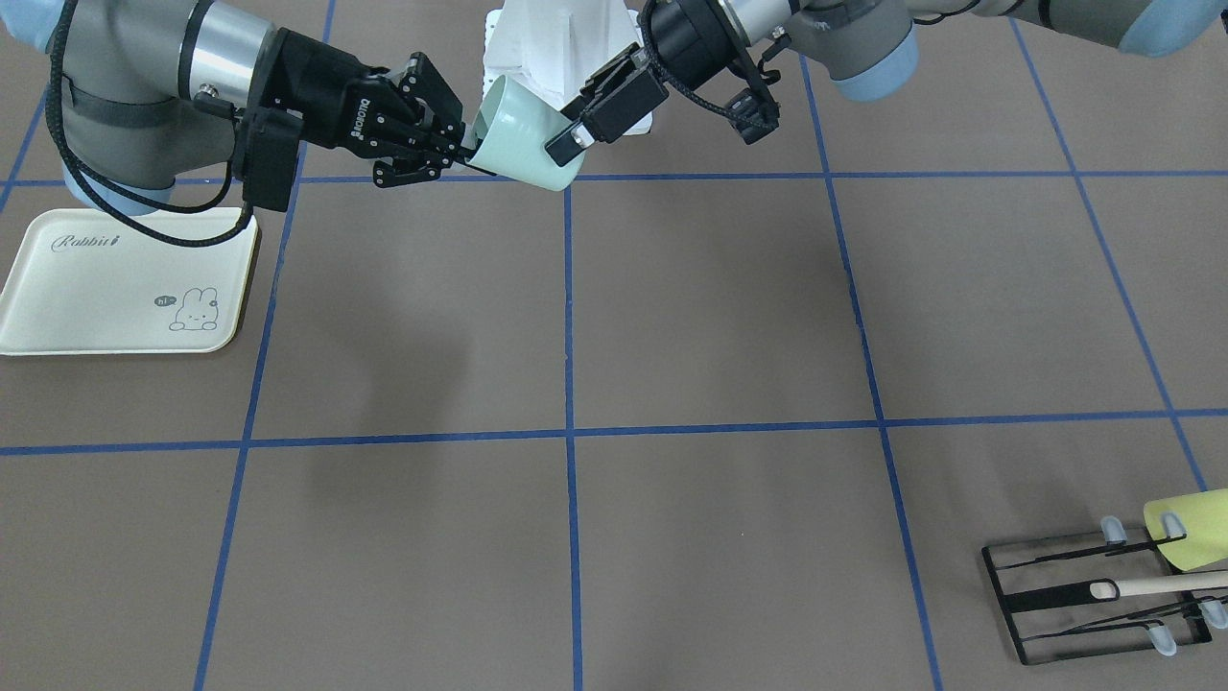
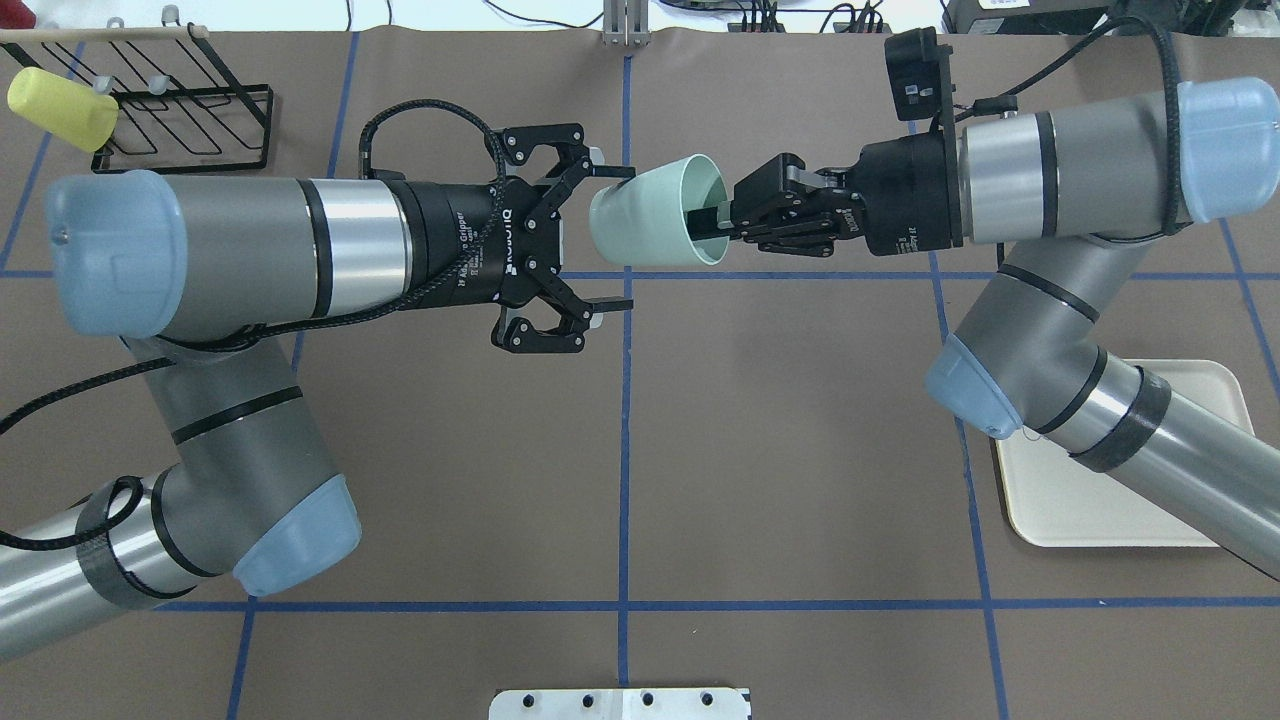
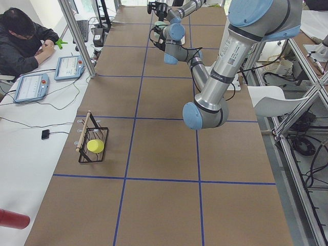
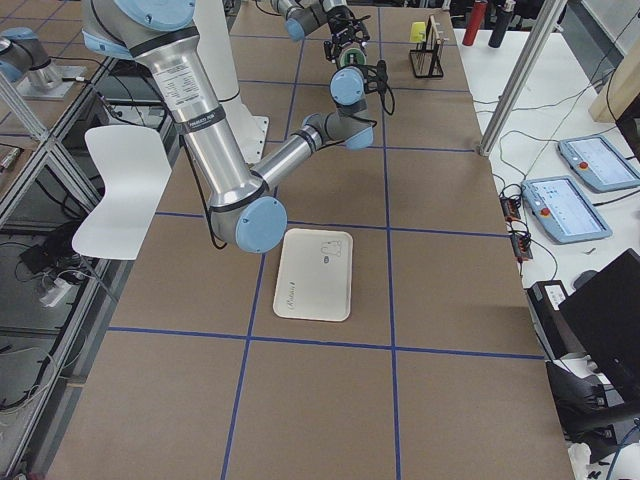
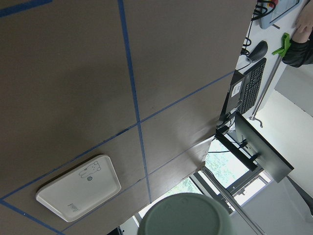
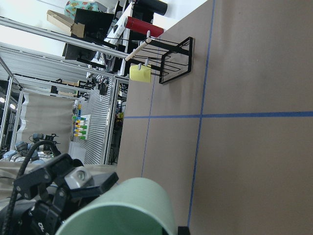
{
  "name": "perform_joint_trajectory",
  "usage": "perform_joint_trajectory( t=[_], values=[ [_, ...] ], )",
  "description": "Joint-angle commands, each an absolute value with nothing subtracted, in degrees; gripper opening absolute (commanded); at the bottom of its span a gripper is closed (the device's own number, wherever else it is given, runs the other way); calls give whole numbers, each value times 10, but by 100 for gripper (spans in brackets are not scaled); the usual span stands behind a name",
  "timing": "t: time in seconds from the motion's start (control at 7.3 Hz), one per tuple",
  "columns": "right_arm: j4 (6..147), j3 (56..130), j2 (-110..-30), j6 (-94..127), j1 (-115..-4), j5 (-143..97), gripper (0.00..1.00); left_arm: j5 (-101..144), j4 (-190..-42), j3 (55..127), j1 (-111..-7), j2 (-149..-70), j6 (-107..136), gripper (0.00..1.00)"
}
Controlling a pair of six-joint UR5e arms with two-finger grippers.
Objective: Left arm grabs green cup and hands to right arm on tray
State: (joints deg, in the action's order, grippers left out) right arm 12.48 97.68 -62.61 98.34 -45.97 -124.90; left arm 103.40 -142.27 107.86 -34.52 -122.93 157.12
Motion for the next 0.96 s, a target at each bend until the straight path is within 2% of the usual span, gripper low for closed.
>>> perform_joint_trajectory(
  t=[0.0, 0.27, 0.55, 0.82],
  values=[
    [126, 973, -641, 955, -463, -1196, 0, 1034, -1422, 1078, -346, -1225, 1550, 100],
    [129, 968, -675, 867, -482, -1170, 0, 1034, -1422, 1078, -351, -1222, 1547, 100],
    [153, 959, -702, 819, -526, -1181, 0, 1034, -1413, 1080, -352, -1213, 1435, 100],
    [237, 966, -735, 672, -544, -1181, 0, 1034, -1412, 1084, -356, -1184, 1343, 100]
  ],
)
